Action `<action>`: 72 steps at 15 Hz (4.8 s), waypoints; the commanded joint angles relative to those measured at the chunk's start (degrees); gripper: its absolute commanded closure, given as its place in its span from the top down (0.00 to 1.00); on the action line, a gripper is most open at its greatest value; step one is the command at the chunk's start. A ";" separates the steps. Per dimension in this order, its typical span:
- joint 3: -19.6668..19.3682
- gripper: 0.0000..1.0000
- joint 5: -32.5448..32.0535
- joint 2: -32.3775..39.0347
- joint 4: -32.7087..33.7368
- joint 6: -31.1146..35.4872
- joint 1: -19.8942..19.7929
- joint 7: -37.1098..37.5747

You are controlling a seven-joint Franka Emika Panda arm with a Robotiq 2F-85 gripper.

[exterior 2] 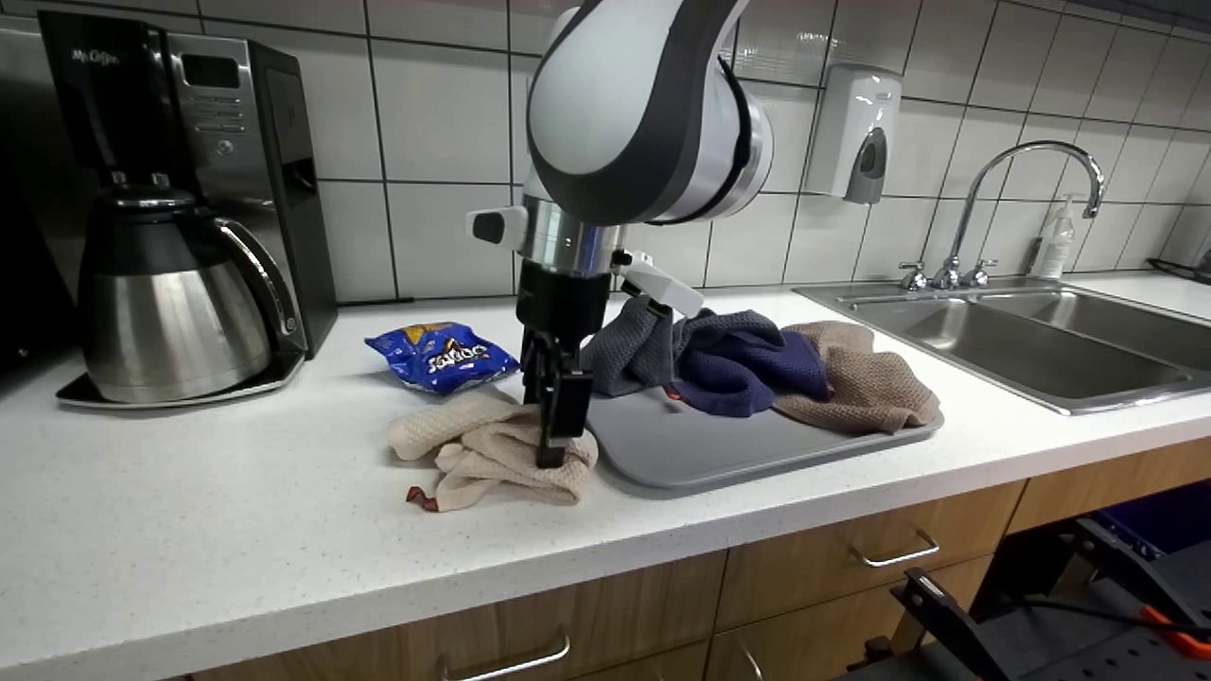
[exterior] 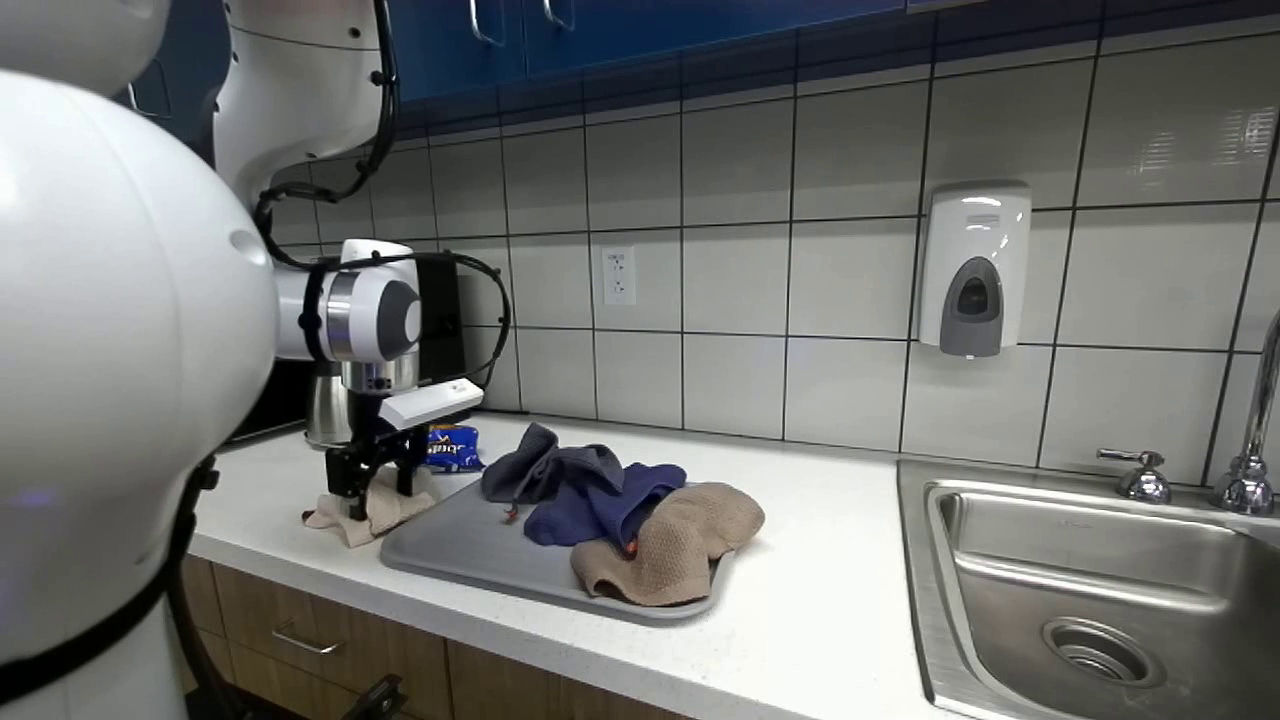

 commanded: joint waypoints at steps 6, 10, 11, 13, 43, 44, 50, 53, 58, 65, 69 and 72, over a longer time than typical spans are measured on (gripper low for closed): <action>-0.49 0.12 -1.79 0.64 1.43 0.42 0.44 2.06; 0.23 0.00 -1.49 -1.63 -0.13 2.46 -0.10 1.67; 0.48 0.03 -1.31 -2.29 -0.66 3.25 -0.35 1.57; 0.81 0.03 -1.12 -3.32 -1.40 4.79 -0.72 1.42; -5.73 0.03 1.16 -26.90 -21.06 16.45 -2.36 9.02; -5.74 0.03 0.70 -28.02 -22.05 16.32 -2.54 10.06; -5.74 0.03 0.51 -32.52 -26.95 15.91 -3.67 15.46; -9.87 0.03 -5.11 -31.43 -24.94 14.31 -1.83 20.93; -12.26 0.03 -8.69 -30.58 -24.68 14.11 -1.88 25.48; -13.05 0.03 -9.37 -28.32 -24.75 13.19 -1.19 28.55; -13.20 0.03 -9.49 -27.48 -24.77 12.51 -1.40 30.20; -13.49 0.03 -9.82 -26.85 -24.78 11.74 -1.80 31.45</action>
